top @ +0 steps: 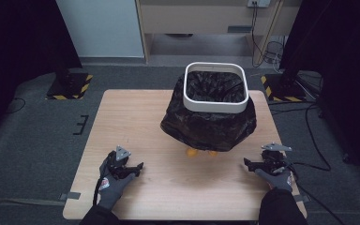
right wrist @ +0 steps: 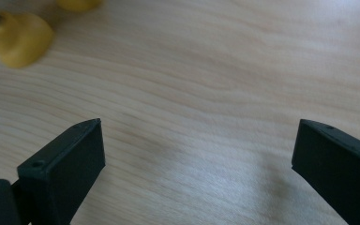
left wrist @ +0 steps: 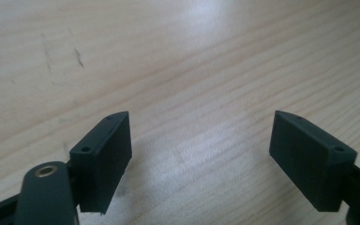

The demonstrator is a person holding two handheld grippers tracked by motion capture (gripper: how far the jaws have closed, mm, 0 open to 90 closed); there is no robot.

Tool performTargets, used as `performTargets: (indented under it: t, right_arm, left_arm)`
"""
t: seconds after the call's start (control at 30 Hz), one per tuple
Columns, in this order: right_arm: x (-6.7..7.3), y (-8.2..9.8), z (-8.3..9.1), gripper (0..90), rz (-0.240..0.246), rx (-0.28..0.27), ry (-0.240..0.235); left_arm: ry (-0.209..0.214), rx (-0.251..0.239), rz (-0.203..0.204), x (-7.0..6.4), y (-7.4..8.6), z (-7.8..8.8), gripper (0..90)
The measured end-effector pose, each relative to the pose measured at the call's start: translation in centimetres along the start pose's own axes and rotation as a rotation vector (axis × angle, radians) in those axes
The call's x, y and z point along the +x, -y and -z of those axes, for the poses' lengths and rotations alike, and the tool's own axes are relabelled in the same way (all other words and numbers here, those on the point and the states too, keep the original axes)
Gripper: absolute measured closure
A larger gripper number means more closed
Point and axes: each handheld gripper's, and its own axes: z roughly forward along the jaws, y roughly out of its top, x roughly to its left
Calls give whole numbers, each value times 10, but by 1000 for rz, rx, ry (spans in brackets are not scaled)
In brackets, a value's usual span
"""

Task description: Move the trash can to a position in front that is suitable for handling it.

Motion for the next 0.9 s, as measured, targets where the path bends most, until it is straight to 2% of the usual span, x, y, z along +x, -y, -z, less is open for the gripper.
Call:
performTargets:
  t: [0.13,0.17,0.27,0.3,0.37,0.6,0.8,0.9]
  right_arm:
    - [1,-1,6,78,18,-17,7]
    - [2,-3,8,82,4,-32,5]
    - [5,-7,18,106,11,-110,13]
    - [6,-8,22,110,7,-133,18]
    - [8,-9,26,119,16,-161,30]
    - [13,-12,35,116,21,-225,21]
    - [15,-17,43,72,7,-271,2]
    - [17,-19,46,43,18,-286,-8]
  left_arm:
    - [0,-49,34,1,-4,9,223]
    - [0,-58,44,2,-5,11,225]
    - [-3,-106,81,2,-9,19,232]
    - [-3,-106,81,2,-9,19,233]
    - [-6,-143,88,1,-12,27,236]
    - [-22,-213,65,-3,-20,41,248]
    - [-1,-233,56,-7,-26,45,252]
    - [16,-244,47,-10,-31,45,255]
